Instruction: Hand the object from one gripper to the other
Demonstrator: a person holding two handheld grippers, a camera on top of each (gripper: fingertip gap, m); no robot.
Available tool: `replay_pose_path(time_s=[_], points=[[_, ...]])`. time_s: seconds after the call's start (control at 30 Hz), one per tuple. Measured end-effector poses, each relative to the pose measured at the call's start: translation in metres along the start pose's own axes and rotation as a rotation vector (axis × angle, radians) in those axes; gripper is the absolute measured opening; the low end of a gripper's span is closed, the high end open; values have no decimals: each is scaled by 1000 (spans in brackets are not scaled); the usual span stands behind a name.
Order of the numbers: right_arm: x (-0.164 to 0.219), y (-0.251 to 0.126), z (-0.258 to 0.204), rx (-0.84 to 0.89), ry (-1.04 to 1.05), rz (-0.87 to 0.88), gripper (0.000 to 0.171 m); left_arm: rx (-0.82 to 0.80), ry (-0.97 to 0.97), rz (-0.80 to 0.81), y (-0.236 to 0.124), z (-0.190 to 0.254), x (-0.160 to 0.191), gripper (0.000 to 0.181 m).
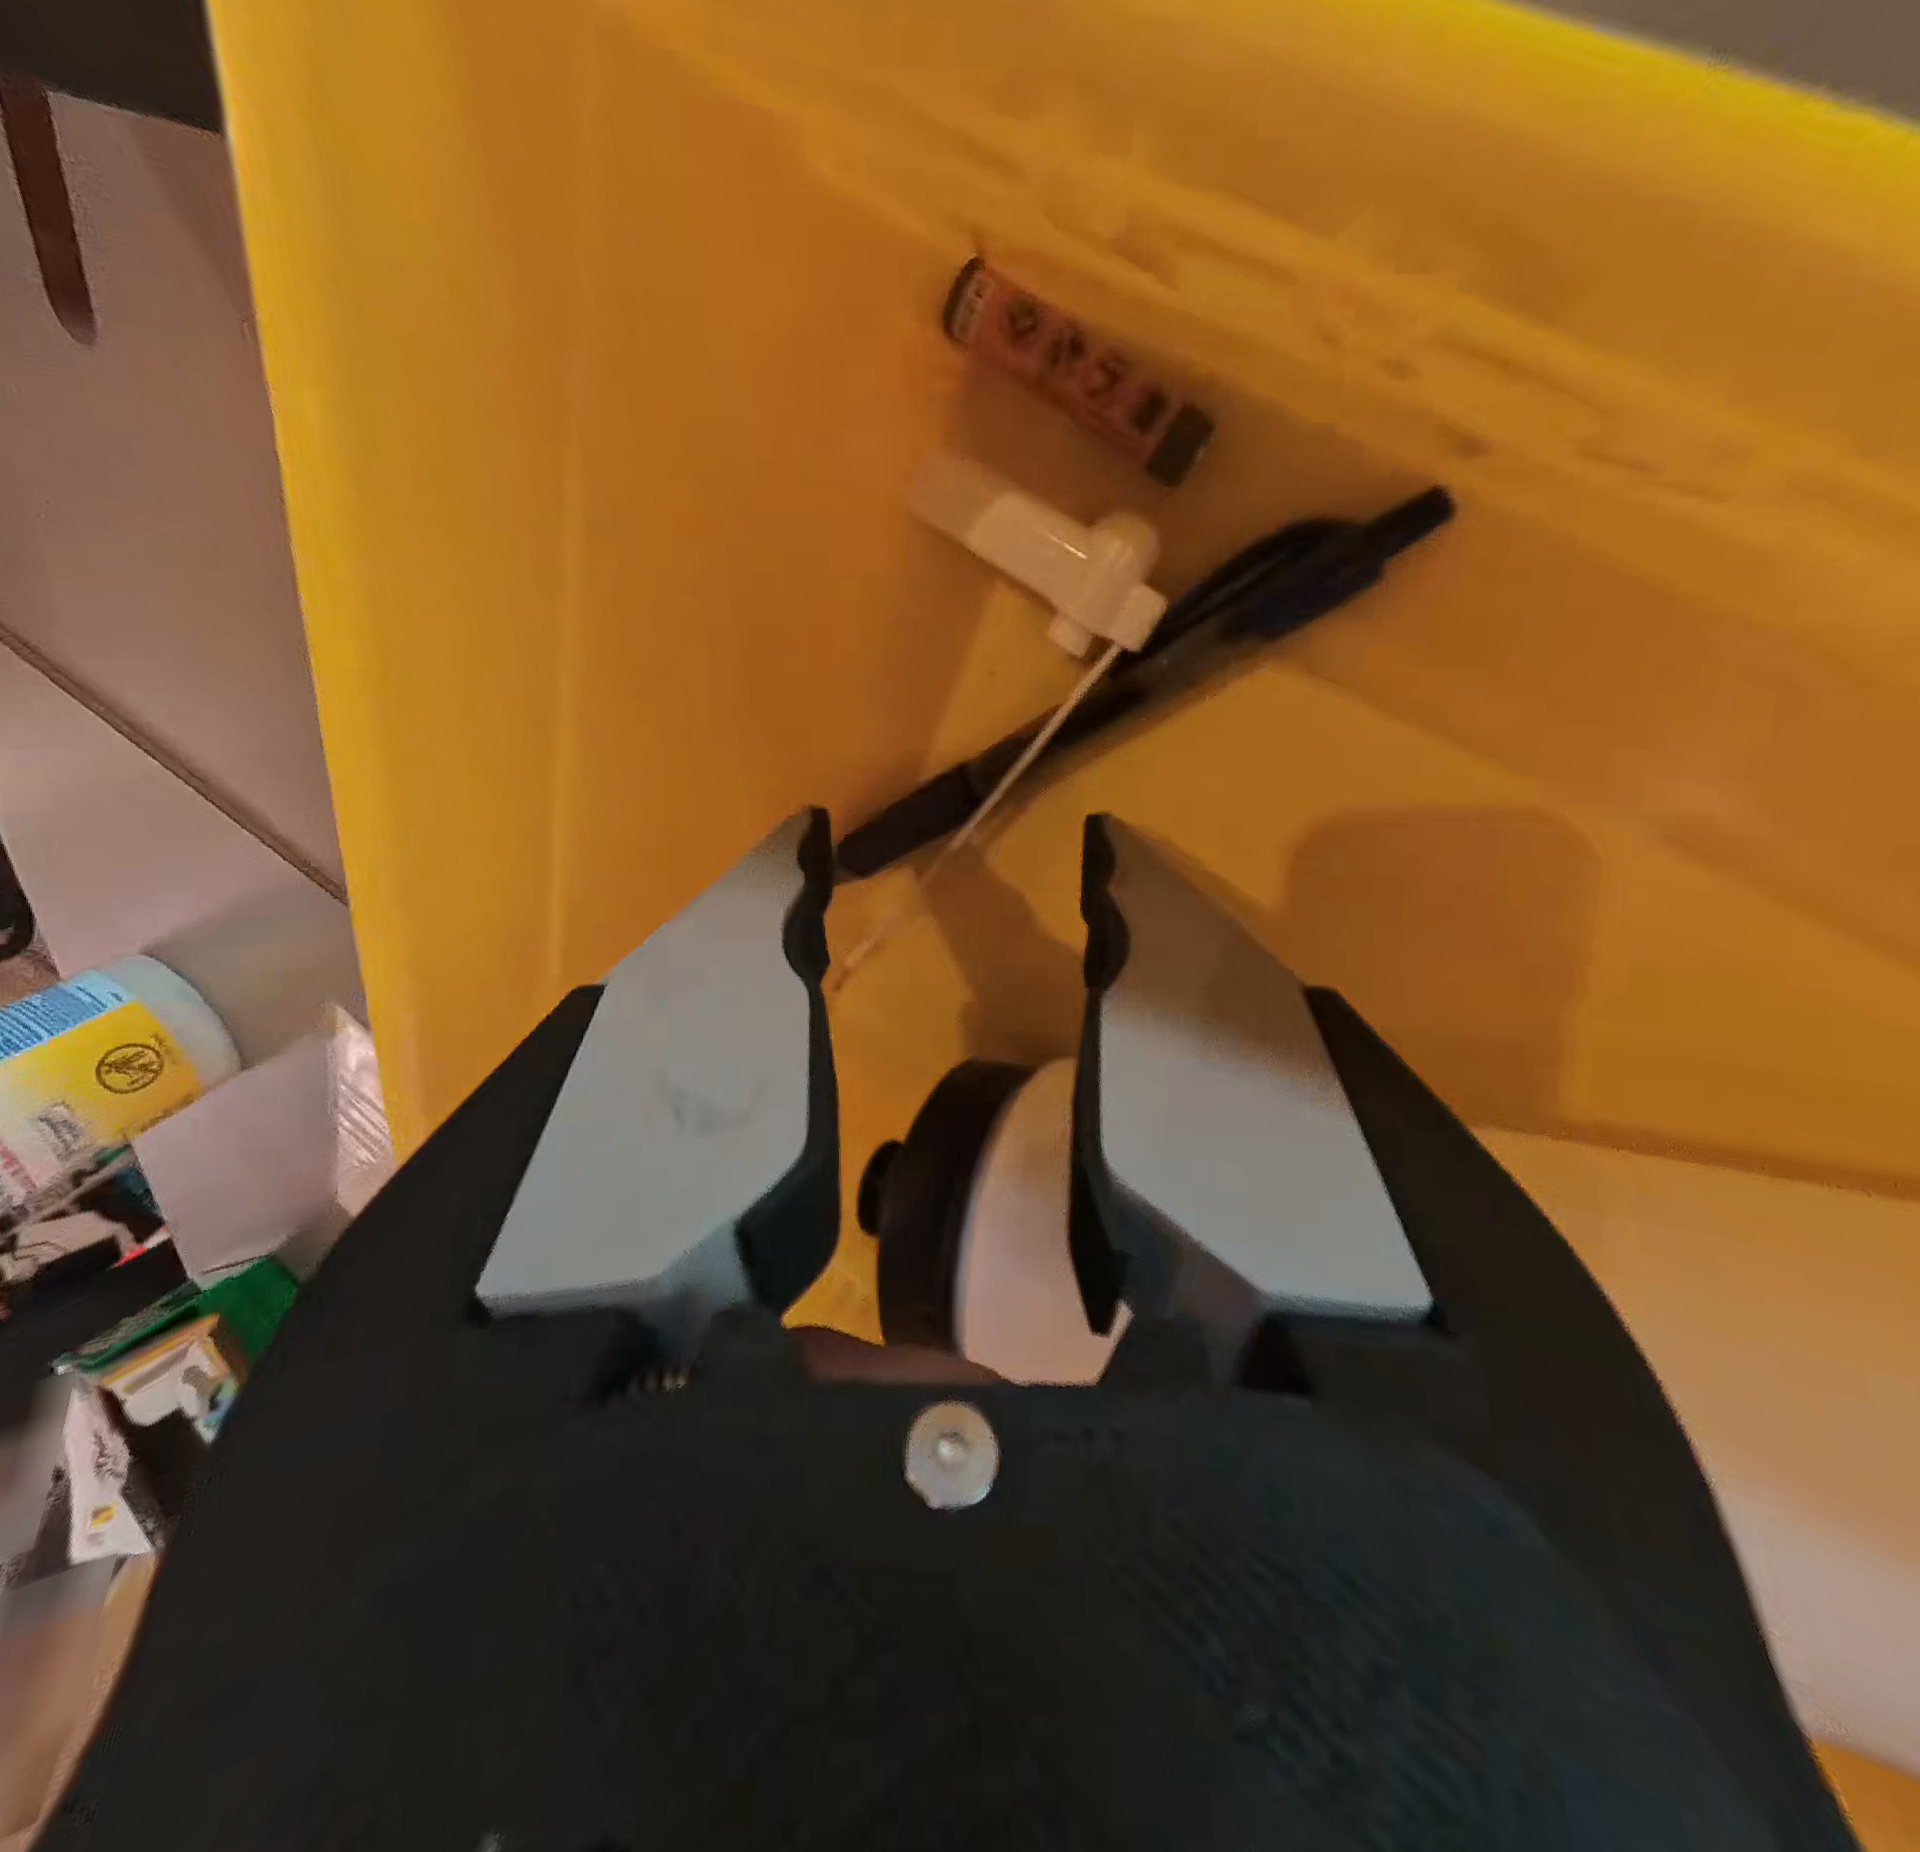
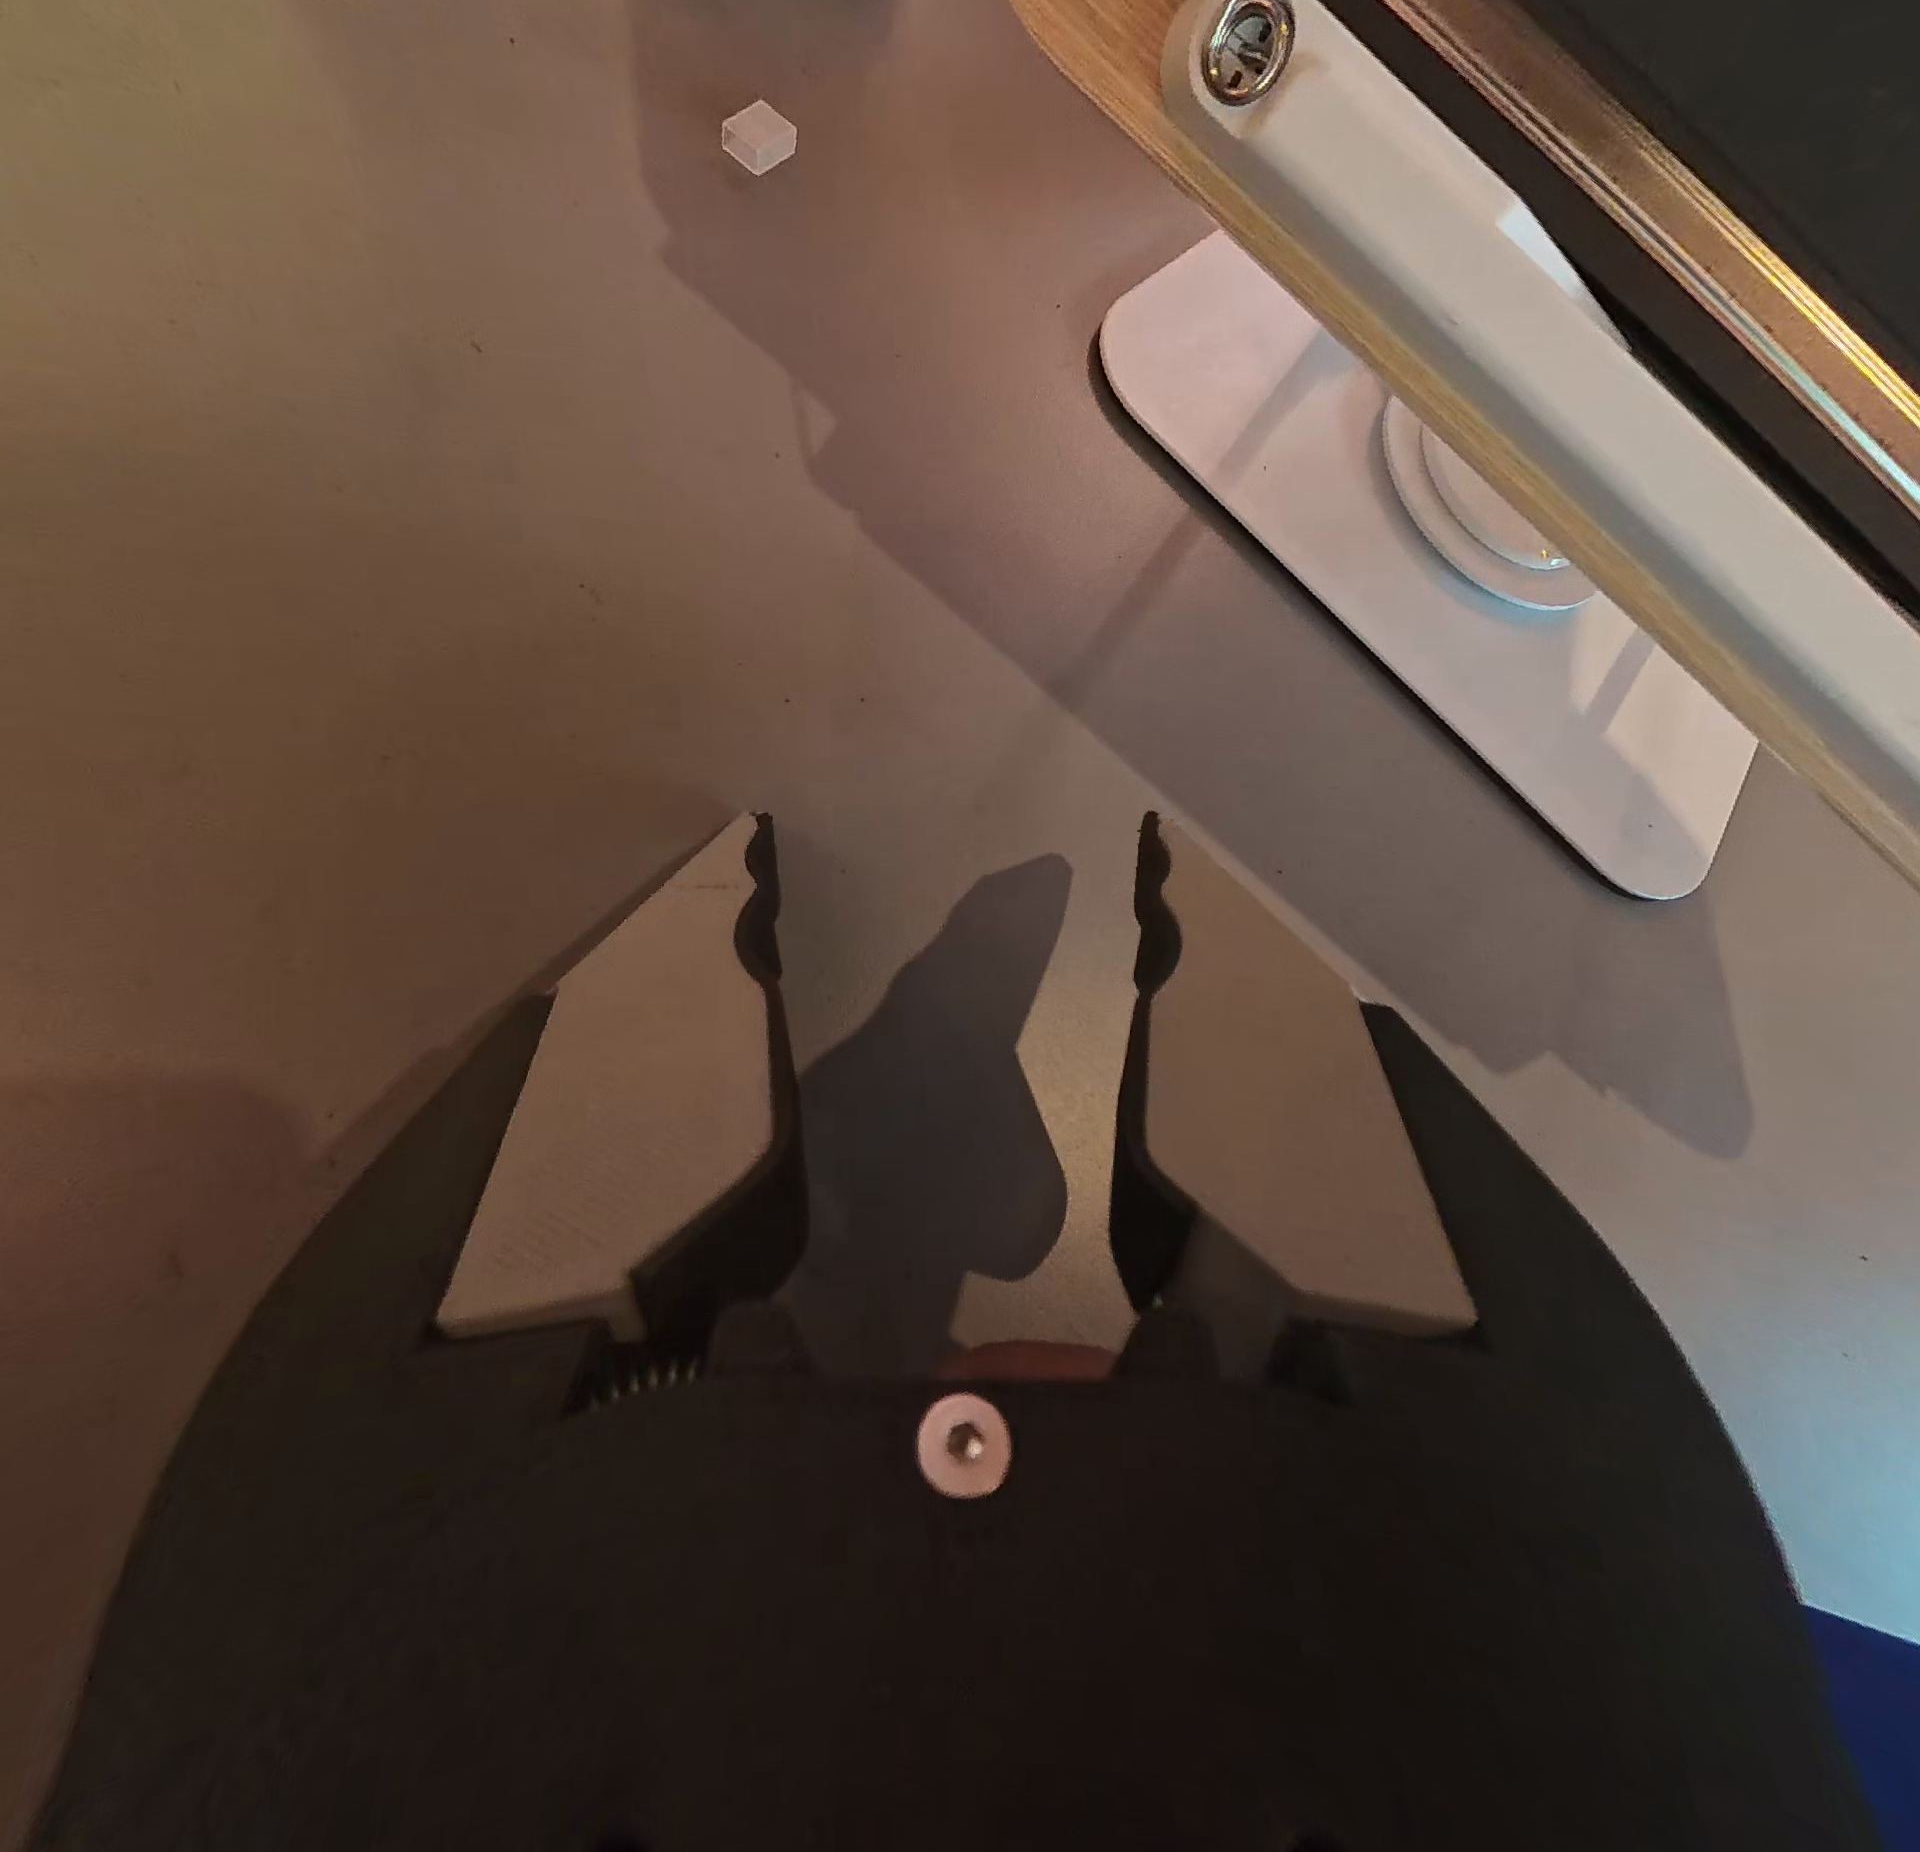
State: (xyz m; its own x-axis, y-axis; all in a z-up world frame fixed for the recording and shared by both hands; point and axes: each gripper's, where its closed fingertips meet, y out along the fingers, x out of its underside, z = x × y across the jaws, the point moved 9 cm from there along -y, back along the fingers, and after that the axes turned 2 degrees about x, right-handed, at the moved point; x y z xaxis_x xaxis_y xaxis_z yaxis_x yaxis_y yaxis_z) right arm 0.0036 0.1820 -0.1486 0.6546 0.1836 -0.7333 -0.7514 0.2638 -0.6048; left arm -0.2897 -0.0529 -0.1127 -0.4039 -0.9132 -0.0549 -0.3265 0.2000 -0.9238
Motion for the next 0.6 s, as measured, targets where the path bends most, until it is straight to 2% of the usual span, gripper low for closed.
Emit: replay_pose_path(time_s=[0.03, 0.13, 0.27, 0.4, 0.5, 0.6], points=[[0, 0, 0, -2, 1, 1, 66, 9, 1, -18, 5, -2, -1, 46], [0, -1, 1, -14, 14, 10, 66, 67, -7, -22, 17, -5, -3, 21], [0, -2, 4, -42, 49, 24, 64, 44, -1, -76, 12, -11, 5, 9], [0, -2, 5, -73, 66, 31, 63, -56, -11, -83, -15, -18, 13, 0], [0, -3, 4, -79, 58, 30, 63, -161, -62, -38, -39, -25, 12, 0], [0, -3, 1, -74, 33, 31, 62, -364, -113, 15, -69, -34, 7, 0]])
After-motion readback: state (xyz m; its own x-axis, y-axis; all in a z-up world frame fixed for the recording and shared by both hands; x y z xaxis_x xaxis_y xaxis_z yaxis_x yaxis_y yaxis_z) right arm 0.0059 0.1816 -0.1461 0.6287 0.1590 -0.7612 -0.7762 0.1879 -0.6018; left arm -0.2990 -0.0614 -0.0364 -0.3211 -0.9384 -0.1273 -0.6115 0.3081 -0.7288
